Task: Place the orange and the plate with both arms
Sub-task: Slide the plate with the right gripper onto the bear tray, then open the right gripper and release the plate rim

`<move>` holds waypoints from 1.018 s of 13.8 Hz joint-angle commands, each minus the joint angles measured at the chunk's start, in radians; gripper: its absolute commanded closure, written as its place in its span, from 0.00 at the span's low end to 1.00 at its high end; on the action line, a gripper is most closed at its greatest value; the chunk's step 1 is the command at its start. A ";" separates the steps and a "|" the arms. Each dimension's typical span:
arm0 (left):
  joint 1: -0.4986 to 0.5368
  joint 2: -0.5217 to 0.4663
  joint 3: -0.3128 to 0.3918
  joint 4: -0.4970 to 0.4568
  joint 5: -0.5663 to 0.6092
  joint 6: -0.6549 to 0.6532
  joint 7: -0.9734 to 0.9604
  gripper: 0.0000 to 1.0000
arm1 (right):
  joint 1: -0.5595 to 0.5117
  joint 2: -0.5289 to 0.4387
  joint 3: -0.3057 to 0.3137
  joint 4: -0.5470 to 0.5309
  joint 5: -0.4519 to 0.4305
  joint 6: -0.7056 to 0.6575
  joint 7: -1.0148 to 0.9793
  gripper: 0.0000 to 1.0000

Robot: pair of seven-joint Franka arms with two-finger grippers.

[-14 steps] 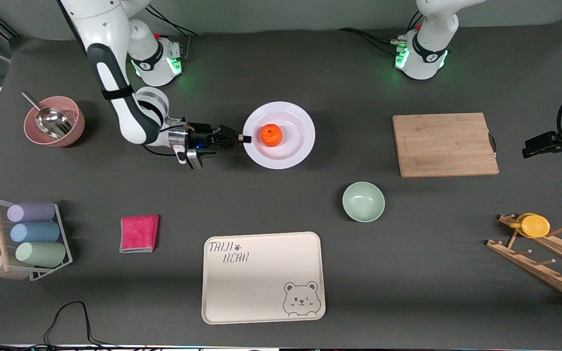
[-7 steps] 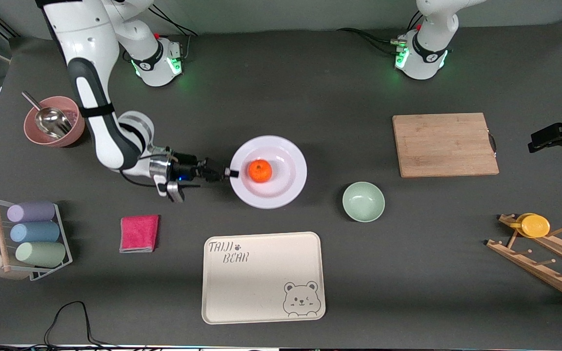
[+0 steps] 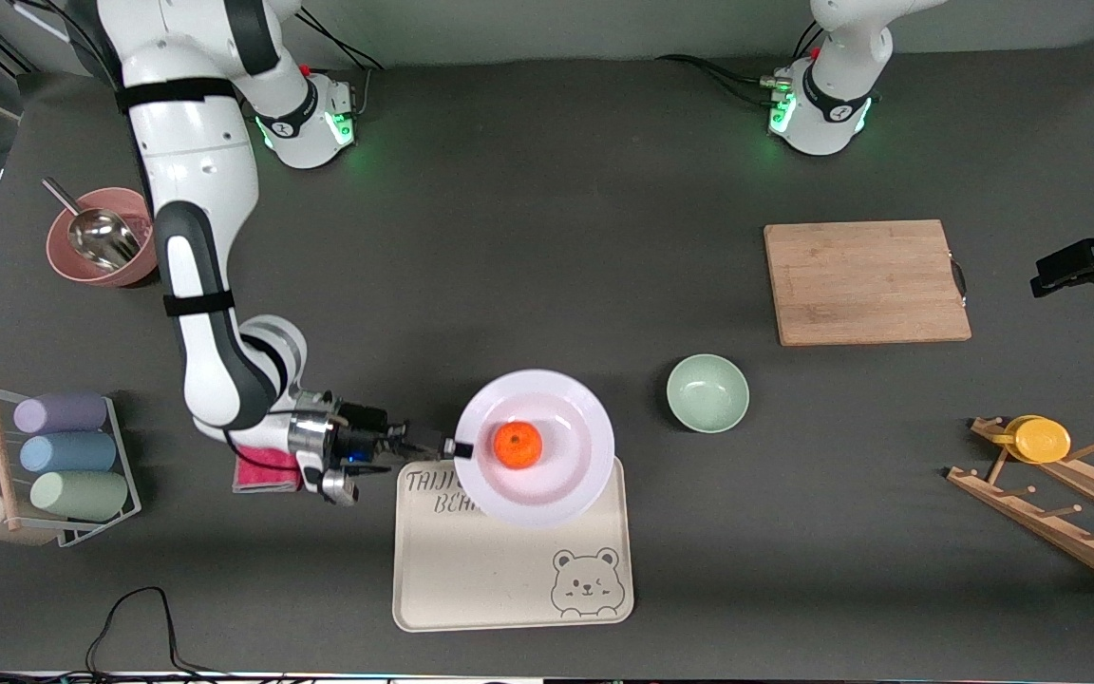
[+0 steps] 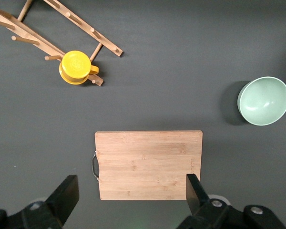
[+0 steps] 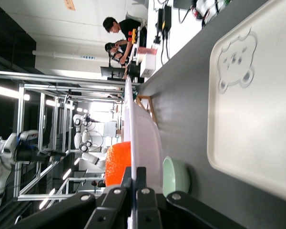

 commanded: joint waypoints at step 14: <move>-0.003 -0.001 0.004 0.008 0.009 -0.007 0.014 0.00 | -0.054 0.355 0.009 0.331 0.067 0.050 0.022 1.00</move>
